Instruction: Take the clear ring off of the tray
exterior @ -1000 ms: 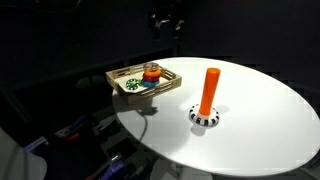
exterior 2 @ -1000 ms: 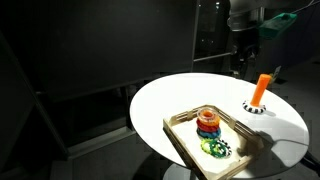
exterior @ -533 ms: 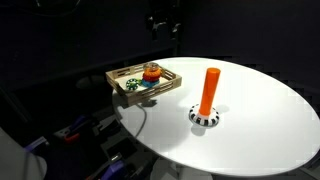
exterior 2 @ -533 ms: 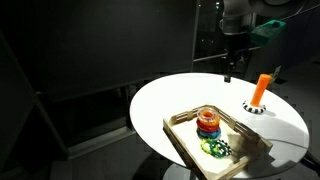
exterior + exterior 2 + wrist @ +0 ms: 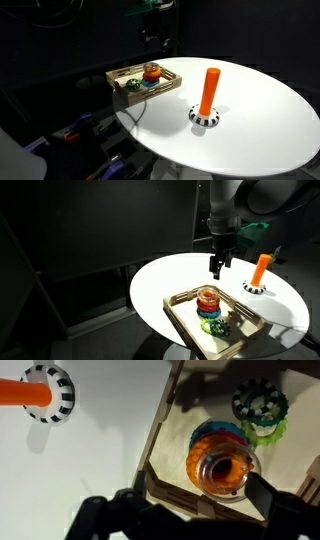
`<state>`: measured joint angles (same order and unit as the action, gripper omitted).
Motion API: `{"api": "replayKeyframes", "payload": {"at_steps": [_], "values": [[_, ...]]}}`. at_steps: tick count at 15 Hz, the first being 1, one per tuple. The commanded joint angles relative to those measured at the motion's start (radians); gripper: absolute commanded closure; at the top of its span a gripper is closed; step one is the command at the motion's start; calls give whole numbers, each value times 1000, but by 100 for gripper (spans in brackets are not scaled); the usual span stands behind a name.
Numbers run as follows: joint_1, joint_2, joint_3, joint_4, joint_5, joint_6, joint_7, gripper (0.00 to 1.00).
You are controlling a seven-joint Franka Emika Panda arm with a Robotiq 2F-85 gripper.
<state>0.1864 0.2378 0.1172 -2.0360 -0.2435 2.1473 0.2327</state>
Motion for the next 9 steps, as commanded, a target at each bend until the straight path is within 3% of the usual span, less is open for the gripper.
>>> {"api": "replayKeyframes", "payload": {"at_steps": [1, 9], "values": [[5, 42, -7, 0, 4, 53, 9, 0], [6, 120, -26, -6, 14, 194, 2, 0]]}}
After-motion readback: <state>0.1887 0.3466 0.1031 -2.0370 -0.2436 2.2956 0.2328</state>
